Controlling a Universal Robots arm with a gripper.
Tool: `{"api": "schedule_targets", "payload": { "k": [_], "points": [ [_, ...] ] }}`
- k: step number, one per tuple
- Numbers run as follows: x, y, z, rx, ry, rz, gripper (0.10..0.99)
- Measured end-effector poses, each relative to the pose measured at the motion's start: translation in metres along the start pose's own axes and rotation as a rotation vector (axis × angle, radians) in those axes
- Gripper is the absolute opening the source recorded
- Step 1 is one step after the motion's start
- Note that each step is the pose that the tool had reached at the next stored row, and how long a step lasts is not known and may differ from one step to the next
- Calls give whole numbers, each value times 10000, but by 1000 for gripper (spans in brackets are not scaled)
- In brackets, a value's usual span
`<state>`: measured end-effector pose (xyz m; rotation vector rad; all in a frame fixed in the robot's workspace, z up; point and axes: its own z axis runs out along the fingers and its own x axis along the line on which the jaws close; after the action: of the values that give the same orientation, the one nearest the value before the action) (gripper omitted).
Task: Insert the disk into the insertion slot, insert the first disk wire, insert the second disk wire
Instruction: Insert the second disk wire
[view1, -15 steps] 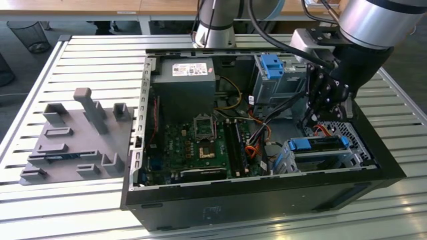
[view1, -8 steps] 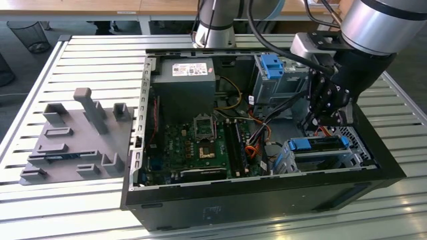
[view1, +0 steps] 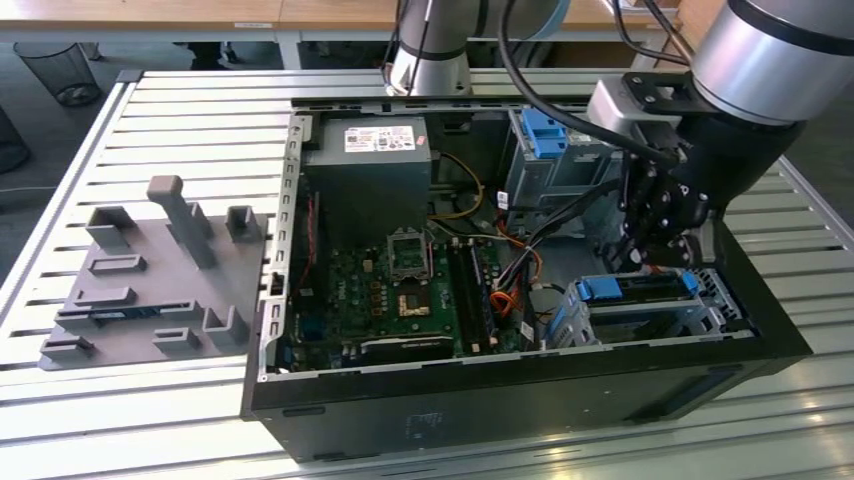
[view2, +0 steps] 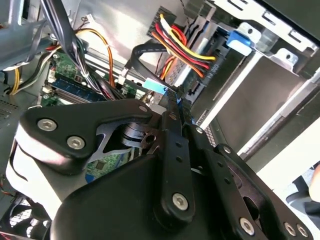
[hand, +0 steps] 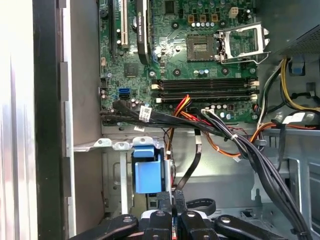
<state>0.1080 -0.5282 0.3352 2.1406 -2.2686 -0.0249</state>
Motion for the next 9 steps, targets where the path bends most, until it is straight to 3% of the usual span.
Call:
{"api": "schedule_targets", "payload": {
  "k": [9],
  "points": [
    [39, -55, -1, -2, -41, 0, 145]
  ]
}}
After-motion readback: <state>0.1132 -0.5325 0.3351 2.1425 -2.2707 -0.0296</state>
